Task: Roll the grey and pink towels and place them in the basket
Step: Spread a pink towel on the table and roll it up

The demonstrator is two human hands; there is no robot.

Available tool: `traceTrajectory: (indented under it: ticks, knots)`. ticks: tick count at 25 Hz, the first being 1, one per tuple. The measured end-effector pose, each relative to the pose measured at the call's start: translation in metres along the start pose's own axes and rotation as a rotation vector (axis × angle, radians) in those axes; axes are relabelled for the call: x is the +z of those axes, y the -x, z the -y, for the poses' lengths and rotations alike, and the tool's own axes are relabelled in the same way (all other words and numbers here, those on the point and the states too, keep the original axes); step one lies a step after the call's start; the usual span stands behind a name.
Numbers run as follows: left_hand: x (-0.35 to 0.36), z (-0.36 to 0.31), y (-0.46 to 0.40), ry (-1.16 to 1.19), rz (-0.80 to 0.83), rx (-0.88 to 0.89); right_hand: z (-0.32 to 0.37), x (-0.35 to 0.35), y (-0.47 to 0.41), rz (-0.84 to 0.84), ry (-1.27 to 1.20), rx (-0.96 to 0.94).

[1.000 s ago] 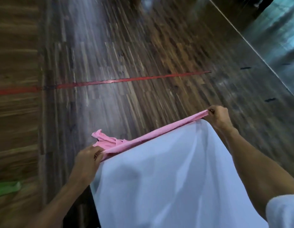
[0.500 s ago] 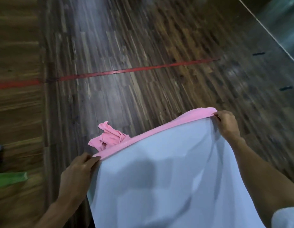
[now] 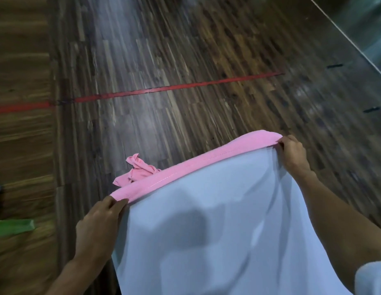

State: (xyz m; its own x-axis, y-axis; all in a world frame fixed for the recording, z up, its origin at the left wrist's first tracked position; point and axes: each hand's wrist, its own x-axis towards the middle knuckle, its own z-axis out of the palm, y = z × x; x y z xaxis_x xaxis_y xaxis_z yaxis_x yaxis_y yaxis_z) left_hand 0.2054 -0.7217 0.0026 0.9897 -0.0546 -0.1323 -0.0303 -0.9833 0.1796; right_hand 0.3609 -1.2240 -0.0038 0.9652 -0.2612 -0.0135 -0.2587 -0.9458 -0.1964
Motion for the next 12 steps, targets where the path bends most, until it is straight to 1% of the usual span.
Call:
traceTrajectory:
  ticks: [2, 5, 9, 12]
  knots:
    - [0.003, 0.000, 0.008, -0.025, -0.029, 0.004, -0.009, 0.001, 0.011, 0.030, -0.011, 0.007]
    - [0.009, -0.002, 0.022, -0.030, -0.065, 0.017, -0.025, 0.002, 0.029, 0.017, 0.088, -0.055]
    - [0.020, -0.004, 0.047, 0.011, -0.090, -0.009, -0.035, 0.000, 0.058, -0.060, 0.096, -0.005]
    - [0.025, -0.013, 0.067, 0.030, -0.127, -0.016, -0.050, 0.002, 0.079, -0.089, 0.100, -0.007]
